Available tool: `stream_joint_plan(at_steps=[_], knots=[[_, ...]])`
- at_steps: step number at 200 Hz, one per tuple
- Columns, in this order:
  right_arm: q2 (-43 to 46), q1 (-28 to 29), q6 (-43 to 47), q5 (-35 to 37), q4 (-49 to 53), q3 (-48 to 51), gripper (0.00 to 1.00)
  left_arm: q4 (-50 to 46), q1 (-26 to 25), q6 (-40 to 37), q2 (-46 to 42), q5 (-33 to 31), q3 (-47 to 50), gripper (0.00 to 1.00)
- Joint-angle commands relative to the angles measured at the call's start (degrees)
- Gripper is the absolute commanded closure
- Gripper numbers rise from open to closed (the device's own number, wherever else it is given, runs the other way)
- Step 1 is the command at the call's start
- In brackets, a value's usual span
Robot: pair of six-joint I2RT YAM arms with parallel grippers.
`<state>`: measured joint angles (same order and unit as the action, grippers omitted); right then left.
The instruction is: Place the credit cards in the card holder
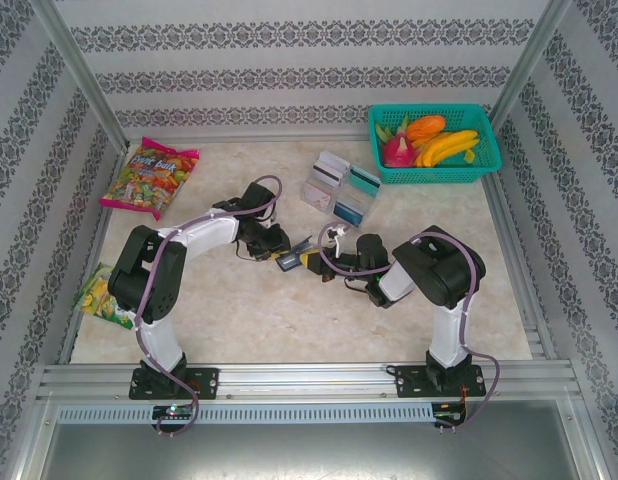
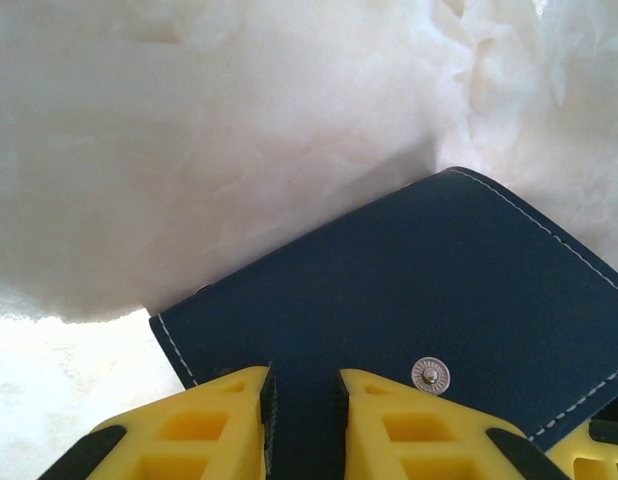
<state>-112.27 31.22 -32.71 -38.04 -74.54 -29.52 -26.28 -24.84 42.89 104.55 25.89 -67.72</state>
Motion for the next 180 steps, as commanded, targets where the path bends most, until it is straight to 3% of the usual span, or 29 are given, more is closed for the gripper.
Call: stream_joint_plan(at_steps=[1,98,180], knots=[[0.79,-0.59,-0.41,-1.32,-4.76,-1.07,1.0,0.6,-1.49,1.0,1.63,0.27,0.77,0.74],[5.47,-0.2,2.2,-4.82,-0.65,-1.28,1.0,-1.16,0.16,-0.9,4.07,-0.08,-1.4,0.74],[2.38,-0.12,2.7,-3.47,0.9,-2.51,1.0,0.03,0.45,-0.03,4.1,0.87,0.28,0.74]])
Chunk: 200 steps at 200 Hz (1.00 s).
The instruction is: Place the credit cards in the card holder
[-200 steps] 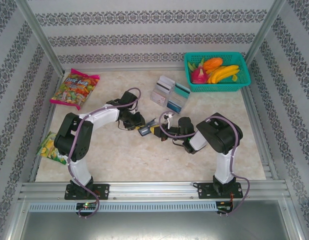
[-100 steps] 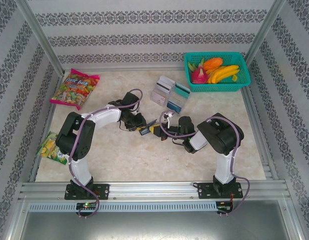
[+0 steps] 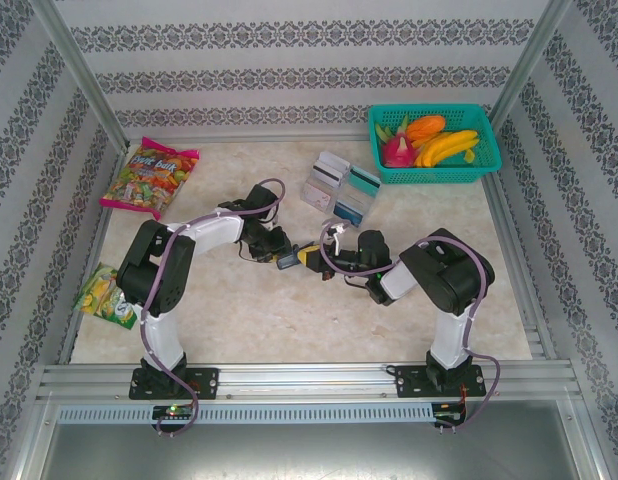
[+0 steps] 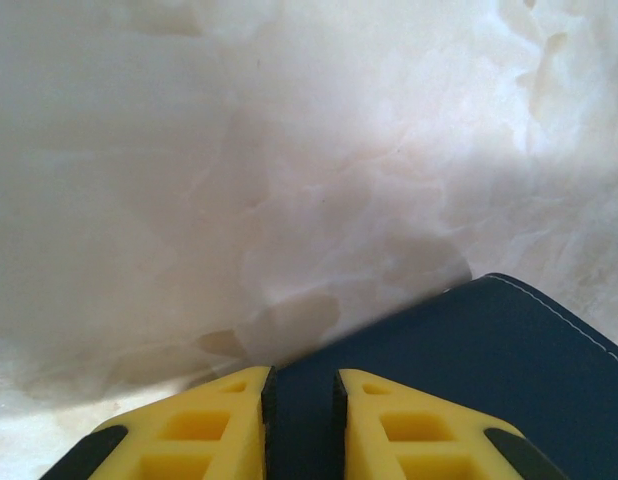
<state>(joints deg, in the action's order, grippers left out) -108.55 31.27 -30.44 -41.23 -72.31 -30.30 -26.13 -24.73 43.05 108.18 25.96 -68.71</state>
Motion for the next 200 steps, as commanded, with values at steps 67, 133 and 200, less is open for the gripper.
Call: stream_joint_plan(at_steps=[67,133,200], knots=[[-1.59,-0.77,-4.76,2.69,5.75,-1.89,1.0,-1.85,0.29,-0.98,-1.07,-1.25,0.8,0.74],[-1.34,-1.64,-11.64,4.12,18.69,-1.01,1.0,-1.84,0.2,-1.22,-0.86,-1.49,0.31,0.74],[0.68,0.08,-5.94,7.2,41.17,-6.69,1.0,-0.65,-0.87,-0.68,1.02,-0.6,-0.57,0.74]])
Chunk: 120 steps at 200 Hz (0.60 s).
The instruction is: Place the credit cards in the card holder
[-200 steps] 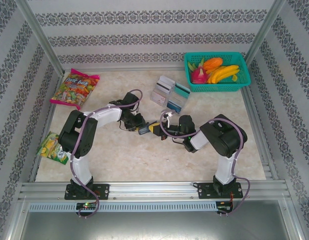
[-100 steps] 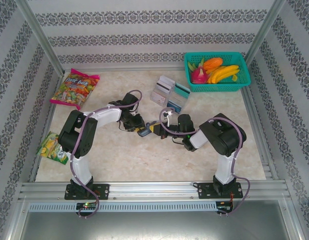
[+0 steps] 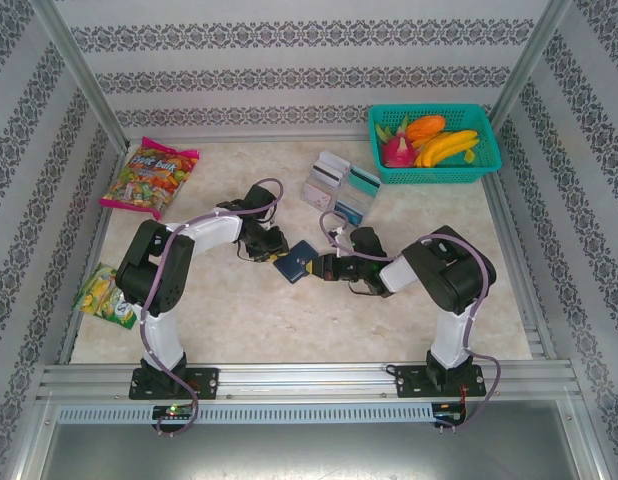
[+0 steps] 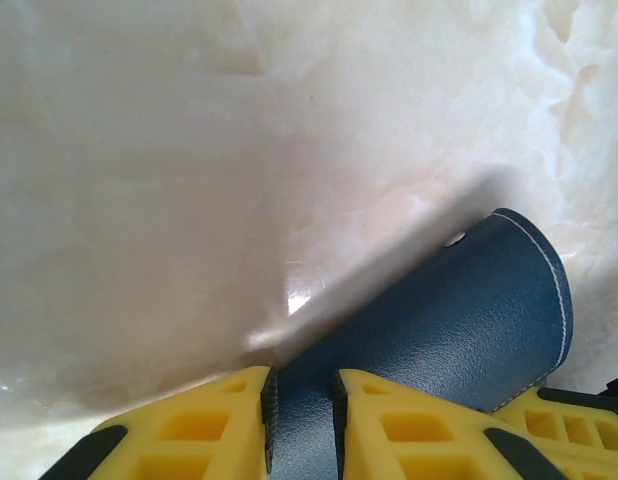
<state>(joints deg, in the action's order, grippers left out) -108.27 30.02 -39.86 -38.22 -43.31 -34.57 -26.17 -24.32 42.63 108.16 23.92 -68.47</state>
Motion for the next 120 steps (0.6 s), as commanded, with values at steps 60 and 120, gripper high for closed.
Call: stream_joint_plan(at_steps=[60,120], knots=[[5.03,1.77,5.47,5.16,17.13,-4.9,0.93,1.39,-3.65,0.64,3.22,2.53,-0.02,0.74],[11.41,1.64,7.67,6.65,24.05,-5.96,0.71,-0.91,-3.63,-1.38,3.53,0.47,-1.67,0.74]])
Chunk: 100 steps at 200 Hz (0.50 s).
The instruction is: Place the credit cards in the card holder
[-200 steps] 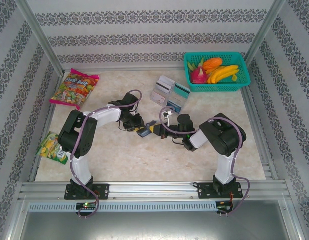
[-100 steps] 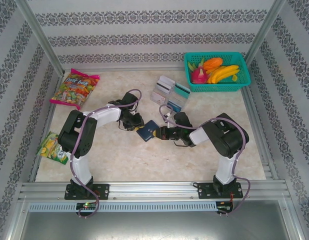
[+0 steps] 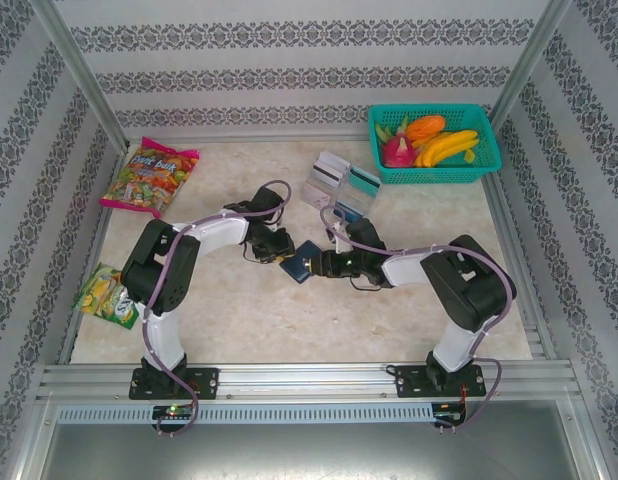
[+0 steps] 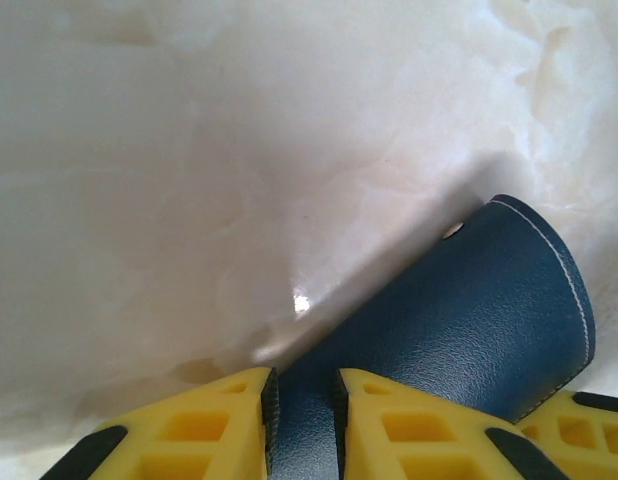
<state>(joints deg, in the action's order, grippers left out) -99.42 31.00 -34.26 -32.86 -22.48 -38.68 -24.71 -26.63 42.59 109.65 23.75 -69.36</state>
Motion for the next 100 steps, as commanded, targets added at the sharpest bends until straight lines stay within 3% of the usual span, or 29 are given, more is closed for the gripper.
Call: stream_joint_plan(at_steps=[1,100], knots=[[2.6,0.65,2.09,1.3,3.27,-1.85,0.71,-2.54,-1.32,-1.35,2.05,0.58,-0.82,0.74],[13.89,-1.74,1.82,6.23,16.8,-0.92,0.68,-3.48,-2.32,-2.89,-1.21,-2.66,-0.09,0.75]])
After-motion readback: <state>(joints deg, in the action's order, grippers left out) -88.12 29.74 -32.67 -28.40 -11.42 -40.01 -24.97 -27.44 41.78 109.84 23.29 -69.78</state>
